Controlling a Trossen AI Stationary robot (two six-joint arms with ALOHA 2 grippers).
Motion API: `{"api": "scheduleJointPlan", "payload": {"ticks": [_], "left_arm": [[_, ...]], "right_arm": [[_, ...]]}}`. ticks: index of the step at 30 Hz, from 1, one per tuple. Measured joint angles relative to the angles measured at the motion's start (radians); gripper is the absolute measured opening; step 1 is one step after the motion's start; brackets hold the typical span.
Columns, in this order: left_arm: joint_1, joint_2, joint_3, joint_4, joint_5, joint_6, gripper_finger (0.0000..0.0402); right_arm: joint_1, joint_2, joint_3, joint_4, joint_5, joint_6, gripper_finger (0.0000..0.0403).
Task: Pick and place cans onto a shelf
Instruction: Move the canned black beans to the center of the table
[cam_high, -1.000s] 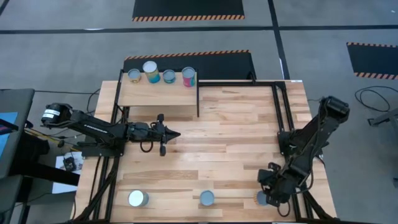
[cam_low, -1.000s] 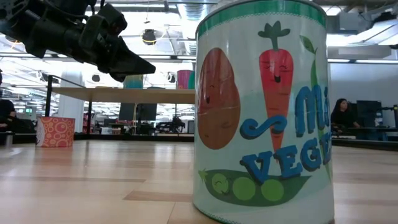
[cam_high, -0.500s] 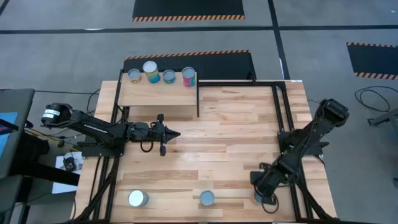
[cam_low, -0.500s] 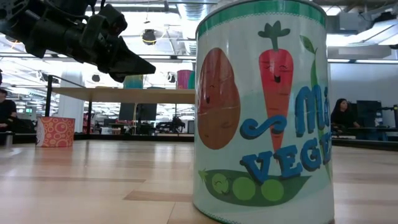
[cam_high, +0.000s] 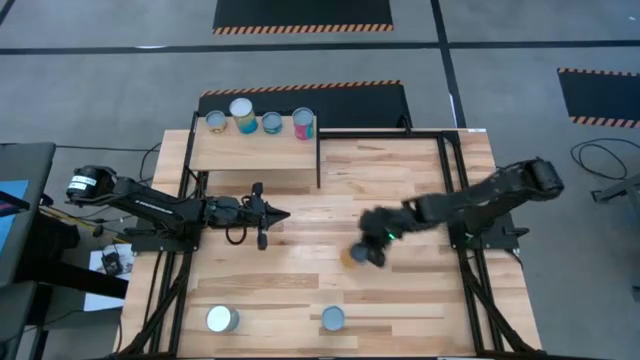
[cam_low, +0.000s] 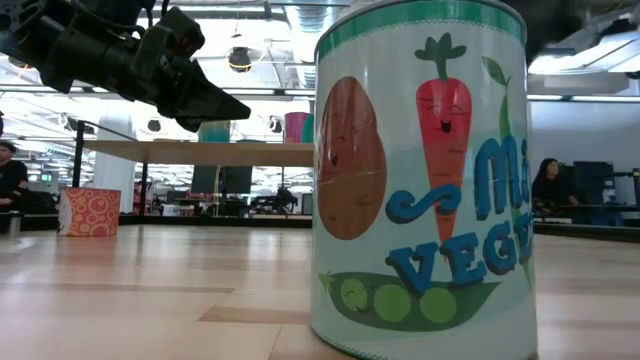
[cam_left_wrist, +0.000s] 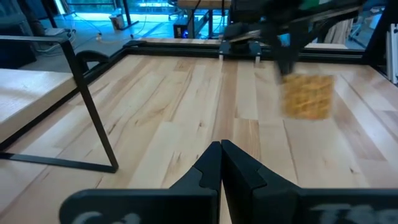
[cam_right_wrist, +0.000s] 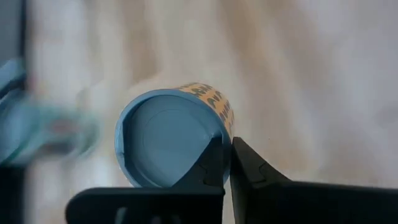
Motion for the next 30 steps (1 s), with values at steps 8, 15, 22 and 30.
{"api": "scheduleJointPlan", "payload": {"ticks": [8, 15, 22, 30], "left_arm": [[0.000, 0.000, 0.000, -0.005, -0.001, 0.009, 0.0000], [-0.036, -0.032, 0.000, -0.019, 0.001, 0.035, 0.0000], [-0.065, -0.158, 0.000, -0.143, -0.068, 0.020, 0.0000], [-0.068, -0.265, 0.001, -0.224, -0.098, -0.010, 0.0000]], "right_arm": [[-0.197, 0.260, 0.219, 0.007, 0.006, -0.203, 0.0020], [-0.244, 0.441, 0.412, -0.051, -0.001, -0.282, 0.0029], [-0.247, 0.540, 0.519, -0.079, -0.001, -0.319, 0.0051], [-0.237, 0.530, 0.563, -0.087, 0.051, -0.364, 0.0094]]}}
